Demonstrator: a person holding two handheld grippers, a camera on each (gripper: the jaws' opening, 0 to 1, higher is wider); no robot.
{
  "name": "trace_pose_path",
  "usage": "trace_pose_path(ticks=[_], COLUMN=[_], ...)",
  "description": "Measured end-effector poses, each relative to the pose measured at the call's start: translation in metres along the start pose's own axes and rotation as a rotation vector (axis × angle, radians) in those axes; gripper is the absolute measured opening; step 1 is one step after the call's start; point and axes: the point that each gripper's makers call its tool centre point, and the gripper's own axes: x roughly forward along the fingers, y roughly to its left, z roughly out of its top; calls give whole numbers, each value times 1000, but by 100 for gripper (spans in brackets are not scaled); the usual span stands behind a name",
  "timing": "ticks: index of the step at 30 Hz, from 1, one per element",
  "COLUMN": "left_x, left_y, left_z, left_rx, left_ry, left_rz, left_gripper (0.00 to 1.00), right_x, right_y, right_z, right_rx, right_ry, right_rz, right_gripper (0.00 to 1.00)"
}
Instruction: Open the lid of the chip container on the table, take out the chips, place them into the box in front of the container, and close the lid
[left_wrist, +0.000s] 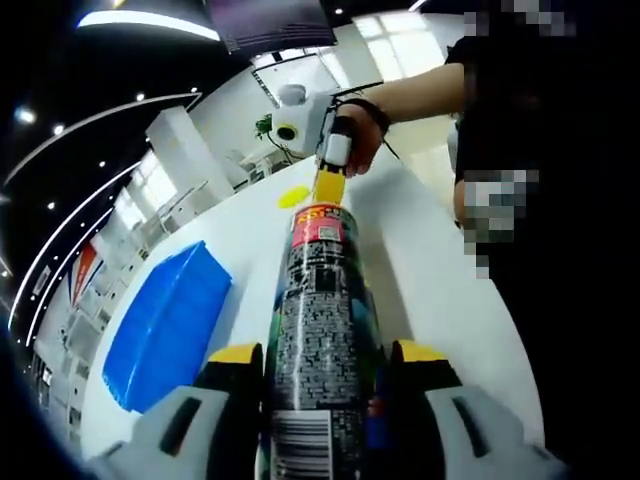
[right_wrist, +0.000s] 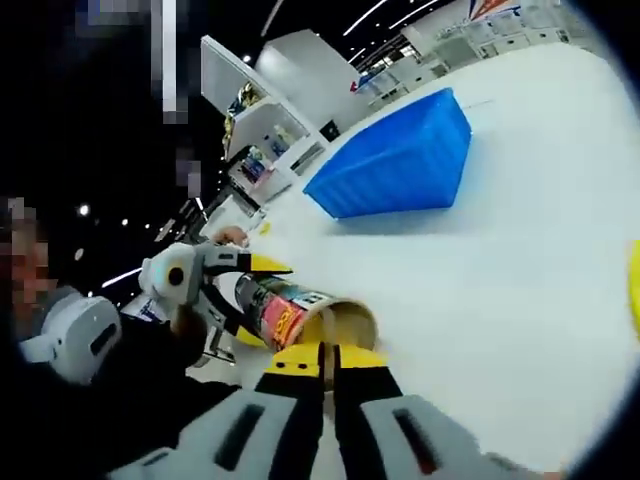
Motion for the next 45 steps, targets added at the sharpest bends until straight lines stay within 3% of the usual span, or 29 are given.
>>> trace_pose_path(ticks=[7, 10, 11, 15, 19, 21, 26, 28, 30, 32, 34, 38, 42, 45], left_x=[1, 2, 2, 2, 1, 1, 2, 2, 2, 2, 2, 2, 2, 1], left_y=[1, 1, 1, 1, 1, 1, 0, -1, -3, -4, -4, -4, -5, -7], left_z=[-3, -4, -5, -4, -3, -3, -1, 0, 1, 1, 1, 1, -1, -4], left_rx=[-6, -3, -5, -4, -9, -14, -19, -16, -10, -7, -8, -11, -17, -58], left_ry=[22, 35, 40, 32, 17, 6, -5, -6, -9, -7, -2, 11, 42, 70], left_rz=[4, -2, -3, 0, 11, 9, 1, -4, -11, -13, -13, -16, -32, -83], left_gripper=[53, 54, 54, 54, 54, 54, 54, 54, 54, 54, 54, 54, 54, 54], right_x=[3, 6, 5, -3, -6, -6, -12, -18, -27, -34, -33, -23, -19, -21], right_y=[5, 9, 8, 11, 12, 5, 8, -5, -10, -4, 2, 26, 31, 27], right_z=[1, -5, -4, 6, 10, 8, 13, 20, 28, 35, 31, 16, 13, 10], right_rx=[121, 271, 285, 222, 270, 245, 241, 245, 288, 362, 409, 349, 297, 285], right_ry=[-37, -18, -23, -63, -75, -68, -77, -111, -150, -190, -168, -114, -126, -104], right_rz=[140, 215, 220, 212, 239, 191, 207, 163, 183, 266, 297, 327, 293, 273], right_gripper=[2, 2, 2, 1, 1, 1, 2, 2, 2, 2, 3, 6, 2, 6])
